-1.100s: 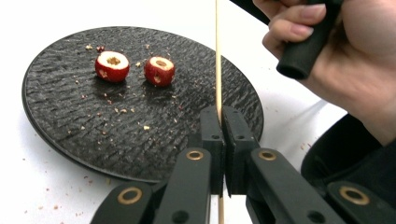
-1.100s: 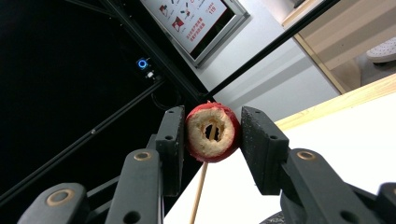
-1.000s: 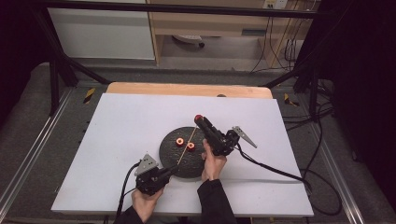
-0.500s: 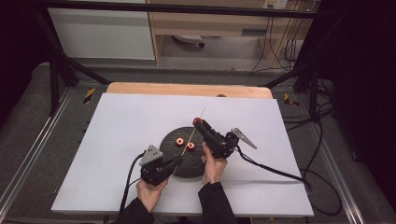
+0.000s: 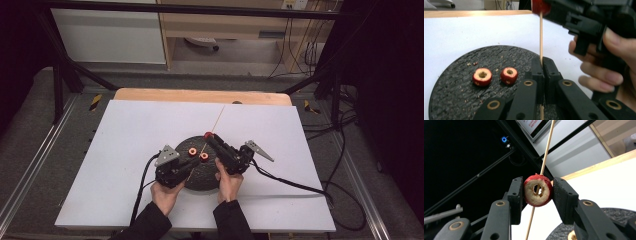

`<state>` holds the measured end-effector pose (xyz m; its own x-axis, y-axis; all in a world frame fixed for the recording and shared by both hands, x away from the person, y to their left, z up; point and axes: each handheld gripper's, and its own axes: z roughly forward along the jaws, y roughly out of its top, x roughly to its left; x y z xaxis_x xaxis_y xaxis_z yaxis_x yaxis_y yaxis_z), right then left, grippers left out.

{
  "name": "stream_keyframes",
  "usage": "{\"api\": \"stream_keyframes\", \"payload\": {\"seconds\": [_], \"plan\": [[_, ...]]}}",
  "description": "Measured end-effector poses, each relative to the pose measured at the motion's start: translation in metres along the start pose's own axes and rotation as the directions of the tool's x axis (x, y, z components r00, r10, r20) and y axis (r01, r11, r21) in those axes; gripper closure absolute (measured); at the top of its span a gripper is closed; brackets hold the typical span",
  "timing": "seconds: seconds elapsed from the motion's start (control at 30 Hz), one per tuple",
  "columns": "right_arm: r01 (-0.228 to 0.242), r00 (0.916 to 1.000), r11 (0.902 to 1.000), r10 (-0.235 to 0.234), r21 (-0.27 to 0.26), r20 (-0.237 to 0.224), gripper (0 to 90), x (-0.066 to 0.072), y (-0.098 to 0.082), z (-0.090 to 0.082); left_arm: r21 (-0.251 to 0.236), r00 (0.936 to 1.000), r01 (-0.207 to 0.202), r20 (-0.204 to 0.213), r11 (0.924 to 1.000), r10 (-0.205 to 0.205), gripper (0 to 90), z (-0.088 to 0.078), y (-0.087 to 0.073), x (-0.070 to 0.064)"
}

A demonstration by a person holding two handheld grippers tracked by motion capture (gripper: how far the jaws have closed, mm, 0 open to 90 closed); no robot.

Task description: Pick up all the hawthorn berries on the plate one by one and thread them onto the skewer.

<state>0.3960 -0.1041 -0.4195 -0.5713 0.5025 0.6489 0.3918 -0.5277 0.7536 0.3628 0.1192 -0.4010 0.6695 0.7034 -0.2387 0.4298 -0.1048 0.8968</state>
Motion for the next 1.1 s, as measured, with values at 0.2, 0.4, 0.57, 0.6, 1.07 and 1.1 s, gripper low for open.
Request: {"api": "stream_keyframes", "payload": {"seconds": [0.2, 0.4, 0.57, 0.6, 1.07, 1.1], "plan": [[0.016, 0.9999, 0.9995, -0.016, 0.028, 0.001, 61.8, 0.001, -0.006, -0.002, 0.0, 1.0, 0.001, 0.005, 1.0, -0.001, 87.8, 0.006, 0.005, 0.001], [0.014, 0.9999, 0.9985, -0.014, 0.053, 0.005, 61.7, 0.001, -0.01, -0.003, 0.008, 1.0, -0.005, 0.008, 1.0, 0.005, 87.8, 0.007, 0.005, 0.003], [0.029, 0.9996, 0.9964, -0.029, 0.08, 0.002, 60.0, 0.0, -0.009, -0.003, 0.012, 0.9998, -0.005, 0.018, 0.9999, 0.005, 87.9, 0.005, 0.003, 0.005], [0.033, 0.9994, 0.996, -0.034, 0.083, 0.01, 57.7, 0.001, -0.009, -0.004, 0.015, 0.9998, -0.01, 0.02, 0.9998, 0.009, 87.8, 0.004, 0.002, 0.005], [0.198, 0.9765, 0.935, -0.214, 0.294, 0.023, 19.6, 0.004, 0.021, -0.015, 0.066, 0.9991, -0.042, 0.012, 0.997, 0.041, 87.8, -0.037, -0.016, 0.029], [0.213, 0.9724, 0.9245, -0.232, 0.316, 0.024, 17.4, 0.003, 0.022, -0.016, 0.074, 0.999, -0.045, 0.006, 0.9962, 0.045, 87.8, -0.041, -0.018, 0.032]]}}
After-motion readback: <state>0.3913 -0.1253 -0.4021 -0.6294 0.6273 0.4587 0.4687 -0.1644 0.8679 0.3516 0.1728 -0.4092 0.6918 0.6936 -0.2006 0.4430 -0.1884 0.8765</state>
